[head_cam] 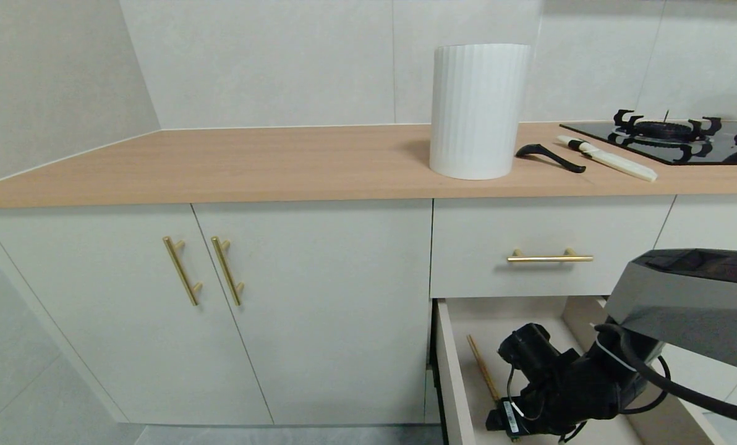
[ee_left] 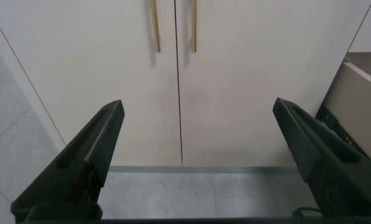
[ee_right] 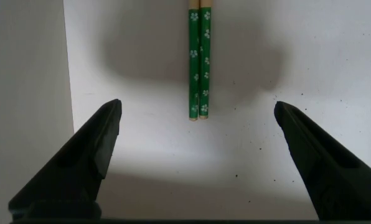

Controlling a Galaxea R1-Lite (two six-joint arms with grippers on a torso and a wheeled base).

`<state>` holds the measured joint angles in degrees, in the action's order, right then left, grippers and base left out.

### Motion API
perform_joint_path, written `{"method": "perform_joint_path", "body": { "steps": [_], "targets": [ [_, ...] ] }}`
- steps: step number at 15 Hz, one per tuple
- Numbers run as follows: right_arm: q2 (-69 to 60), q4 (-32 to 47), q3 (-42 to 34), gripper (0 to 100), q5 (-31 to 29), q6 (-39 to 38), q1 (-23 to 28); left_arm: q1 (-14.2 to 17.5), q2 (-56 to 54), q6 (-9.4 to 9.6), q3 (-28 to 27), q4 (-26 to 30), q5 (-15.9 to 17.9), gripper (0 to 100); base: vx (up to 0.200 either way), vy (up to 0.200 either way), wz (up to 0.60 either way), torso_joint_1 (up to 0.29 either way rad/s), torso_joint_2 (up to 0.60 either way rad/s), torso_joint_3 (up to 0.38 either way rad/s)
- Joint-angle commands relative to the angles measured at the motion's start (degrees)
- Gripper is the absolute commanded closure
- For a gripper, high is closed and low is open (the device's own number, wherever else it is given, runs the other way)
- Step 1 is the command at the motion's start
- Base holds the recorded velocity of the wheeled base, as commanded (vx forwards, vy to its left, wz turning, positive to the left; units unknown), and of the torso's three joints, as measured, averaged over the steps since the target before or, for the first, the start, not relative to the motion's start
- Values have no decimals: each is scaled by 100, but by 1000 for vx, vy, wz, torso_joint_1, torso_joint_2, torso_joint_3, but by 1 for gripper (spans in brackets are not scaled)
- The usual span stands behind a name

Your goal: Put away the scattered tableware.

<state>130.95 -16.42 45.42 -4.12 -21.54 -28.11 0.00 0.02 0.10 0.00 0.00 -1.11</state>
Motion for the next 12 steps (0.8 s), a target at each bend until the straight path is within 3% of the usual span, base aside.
{"method": "perform_joint_path", "body": {
  "steps": [1,7,12],
  "targets": [
    [-298,7,-16,0,-212,-8,34,0,-2,-1,0,0,-3,0,0,0,0,0,0,0],
    [-2768,51,-315,0,-660,133,306,0,-2,-1,0,0,-3,0,0,0,0,0,0,0],
    [-3963,42,-332,0,-783,625,816,0,-2,-1,0,0,-3,0,0,0,0,0,0,0]
  ]
}}
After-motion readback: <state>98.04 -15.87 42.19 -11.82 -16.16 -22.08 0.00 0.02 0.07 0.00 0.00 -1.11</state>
